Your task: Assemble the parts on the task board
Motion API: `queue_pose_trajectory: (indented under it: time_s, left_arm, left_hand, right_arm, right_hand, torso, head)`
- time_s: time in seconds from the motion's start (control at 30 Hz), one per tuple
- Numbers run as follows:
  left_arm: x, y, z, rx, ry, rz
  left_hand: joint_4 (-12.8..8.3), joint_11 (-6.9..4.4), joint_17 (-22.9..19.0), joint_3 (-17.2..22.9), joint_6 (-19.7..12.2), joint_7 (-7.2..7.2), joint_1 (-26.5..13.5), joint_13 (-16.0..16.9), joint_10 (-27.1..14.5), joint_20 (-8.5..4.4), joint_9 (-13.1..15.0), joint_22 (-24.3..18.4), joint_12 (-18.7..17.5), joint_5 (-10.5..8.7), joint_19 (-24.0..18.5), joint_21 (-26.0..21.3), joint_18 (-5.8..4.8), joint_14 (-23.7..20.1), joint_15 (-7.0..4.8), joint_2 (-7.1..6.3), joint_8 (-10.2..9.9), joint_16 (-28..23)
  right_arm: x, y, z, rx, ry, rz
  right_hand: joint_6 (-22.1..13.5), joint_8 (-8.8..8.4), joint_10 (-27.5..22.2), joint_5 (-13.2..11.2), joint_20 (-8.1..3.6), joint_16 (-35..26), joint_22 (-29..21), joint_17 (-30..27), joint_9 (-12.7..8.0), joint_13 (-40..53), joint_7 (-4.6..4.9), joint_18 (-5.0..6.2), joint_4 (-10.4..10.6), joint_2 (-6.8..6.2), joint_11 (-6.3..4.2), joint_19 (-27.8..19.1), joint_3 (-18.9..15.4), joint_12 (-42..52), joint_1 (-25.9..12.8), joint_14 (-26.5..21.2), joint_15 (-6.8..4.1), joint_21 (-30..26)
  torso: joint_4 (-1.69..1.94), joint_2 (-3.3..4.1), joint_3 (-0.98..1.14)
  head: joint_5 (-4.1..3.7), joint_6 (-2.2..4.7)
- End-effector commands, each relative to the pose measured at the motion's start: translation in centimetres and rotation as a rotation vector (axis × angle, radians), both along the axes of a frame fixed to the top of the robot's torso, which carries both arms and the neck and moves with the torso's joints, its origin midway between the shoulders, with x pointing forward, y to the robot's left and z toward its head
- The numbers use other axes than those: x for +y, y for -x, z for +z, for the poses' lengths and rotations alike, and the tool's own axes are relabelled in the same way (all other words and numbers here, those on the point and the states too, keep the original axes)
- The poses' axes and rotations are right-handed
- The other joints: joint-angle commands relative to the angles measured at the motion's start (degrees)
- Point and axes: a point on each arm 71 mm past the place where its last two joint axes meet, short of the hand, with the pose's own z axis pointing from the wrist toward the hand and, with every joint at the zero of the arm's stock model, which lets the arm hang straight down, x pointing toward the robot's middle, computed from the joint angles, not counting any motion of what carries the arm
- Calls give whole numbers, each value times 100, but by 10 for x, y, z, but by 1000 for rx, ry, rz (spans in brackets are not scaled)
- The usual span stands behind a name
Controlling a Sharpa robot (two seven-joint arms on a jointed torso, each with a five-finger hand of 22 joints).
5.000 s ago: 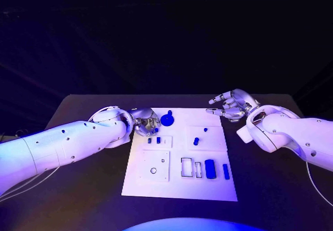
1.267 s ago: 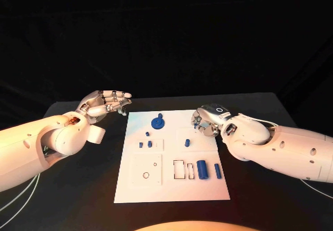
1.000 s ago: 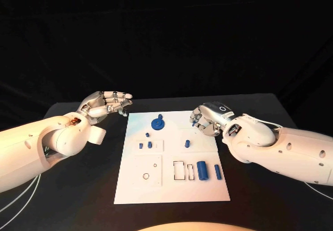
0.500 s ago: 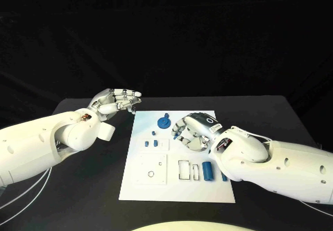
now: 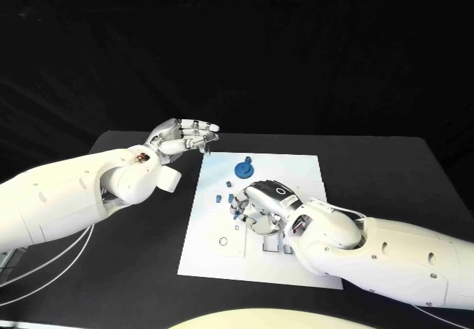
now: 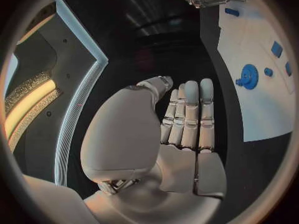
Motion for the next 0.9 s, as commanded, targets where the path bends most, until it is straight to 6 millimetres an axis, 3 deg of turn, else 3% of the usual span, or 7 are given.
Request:
queue_pose_trajectory:
  time_s: [0.03,0.23,0.37,0.53,0.9]
  left_arm:
    - [-2,0,2,-14,12,4]
    - [-3,-1,1,-11,11,1]
    - [-4,0,1,-7,11,-4]
    - [-4,0,1,-5,11,-8]
    - [-3,0,1,-2,9,-9]
  left_hand:
    - [-25,6,-9,5,-1,34,6,5,-50,9,2,-9,26,32,-18,-39,79,-39,16,32,38,-30]
    - [-25,6,-9,5,-1,34,6,5,-50,9,2,-9,26,32,-18,-39,79,-39,16,32,38,-30]
    - [-39,4,-15,11,0,33,19,5,-49,8,2,-13,31,42,-12,-45,80,-35,15,47,43,-44]
    - [-39,4,-15,11,0,33,19,5,-49,8,2,-13,31,42,-12,-45,80,-35,15,47,43,-44]
    - [-39,4,-15,11,0,33,19,5,-49,8,2,-13,31,42,-12,-45,80,-35,15,47,43,-44]
  right_arm:
    - [4,2,-6,2,44,14]
    - [6,1,-12,2,68,9]
    - [8,1,-15,2,84,15]
    - [9,2,-19,18,116,17]
    - [9,3,-23,30,152,16]
  right_hand:
    - [3,14,307,34,-2,-34,286,-9,6,-7,21,-89,15,17,-268,2,32,-30,-20,277,-32,-30]
    - [1,13,306,36,-1,-43,281,-25,7,-7,22,-86,12,18,-267,-3,35,-33,-22,273,-31,-42]
    - [-5,13,307,52,0,-41,287,-23,12,-5,25,-87,2,21,-264,-2,42,-41,-33,274,-29,-37]
    - [-7,13,308,59,1,-40,285,-22,14,-5,26,-86,-2,21,-263,-5,44,-44,-38,274,-28,-43]
    - [-8,14,310,67,2,-38,288,-18,18,-3,27,-87,-9,19,-262,-5,45,-48,-48,275,-27,-41]
  torso:
    - [-6,7,10]
    - [-14,5,16]
    - [-25,14,27]
    - [-12,5,13]
    - [-8,4,9]
  head:
    - [103,-43]
    - [178,-115]
    - [203,-111]
    - [202,-145]
    - [206,-164]
